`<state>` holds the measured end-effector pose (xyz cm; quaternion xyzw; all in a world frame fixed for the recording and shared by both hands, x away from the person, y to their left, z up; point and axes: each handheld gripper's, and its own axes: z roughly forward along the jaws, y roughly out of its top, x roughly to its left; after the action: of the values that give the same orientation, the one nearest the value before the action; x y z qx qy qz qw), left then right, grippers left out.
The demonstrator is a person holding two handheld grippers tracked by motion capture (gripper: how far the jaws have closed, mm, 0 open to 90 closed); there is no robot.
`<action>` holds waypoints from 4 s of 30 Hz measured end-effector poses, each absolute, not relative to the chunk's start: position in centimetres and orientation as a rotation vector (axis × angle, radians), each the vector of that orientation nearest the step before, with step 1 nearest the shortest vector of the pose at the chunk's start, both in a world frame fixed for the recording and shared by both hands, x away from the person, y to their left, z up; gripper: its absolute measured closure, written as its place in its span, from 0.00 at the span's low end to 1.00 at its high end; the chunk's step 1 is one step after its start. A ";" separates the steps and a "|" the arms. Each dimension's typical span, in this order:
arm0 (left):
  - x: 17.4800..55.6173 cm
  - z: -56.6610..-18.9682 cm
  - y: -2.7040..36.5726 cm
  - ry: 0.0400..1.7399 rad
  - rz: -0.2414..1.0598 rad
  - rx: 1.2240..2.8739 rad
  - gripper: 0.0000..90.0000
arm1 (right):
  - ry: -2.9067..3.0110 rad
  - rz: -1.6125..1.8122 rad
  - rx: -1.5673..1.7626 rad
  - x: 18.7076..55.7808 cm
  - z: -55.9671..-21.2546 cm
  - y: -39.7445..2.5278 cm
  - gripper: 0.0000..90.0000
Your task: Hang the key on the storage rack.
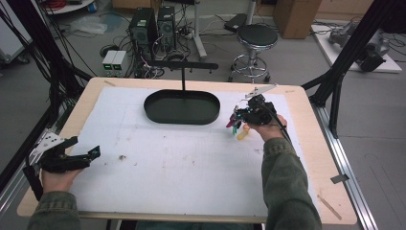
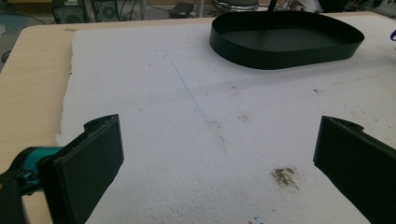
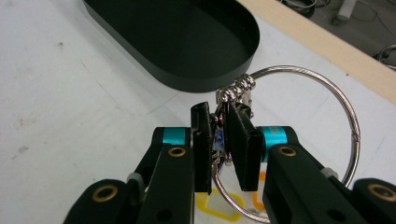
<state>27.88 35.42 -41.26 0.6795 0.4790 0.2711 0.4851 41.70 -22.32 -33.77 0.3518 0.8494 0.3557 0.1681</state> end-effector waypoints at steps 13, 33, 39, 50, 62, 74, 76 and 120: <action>27.9 -41.4 35.5 1.164 0.659 1.652 0.02 | 2.376 1.037 0.957 42.0 -30.5 -21.1 0.89; 28.0 -41.5 35.6 1.165 0.656 1.643 0.02 | 2.397 1.047 0.874 43.2 -27.5 -18.0 0.89; 28.0 -41.5 35.6 1.163 0.655 1.645 0.02 | 2.399 1.059 0.850 43.9 -26.1 -17.1 0.89; 28.2 -41.7 35.6 1.165 0.648 1.646 0.02 | 2.416 1.046 0.831 45.9 -25.2 -15.5 0.89; 28.3 -41.8 35.7 1.167 0.644 1.641 0.02 | 2.441 1.035 0.804 47.5 -25.2 -13.0 0.89; 28.4 -41.9 35.7 1.167 0.641 1.640 0.02 | 2.482 0.992 0.777 48.7 -26.1 -11.1 0.88; 28.4 -41.9 35.7 1.167 0.642 1.642 0.02 | 2.483 0.991 0.791 48.8 -26.3 -11.0 0.89; 28.4 -41.9 35.8 1.166 0.640 1.625 0.02 | 2.437 1.189 0.921 49.3 -27.5 -9.4 0.40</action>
<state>28.40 35.76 -41.89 0.6711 0.4818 0.2643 0.4976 49.27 -9.43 -27.52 0.3184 0.8428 0.4113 0.1387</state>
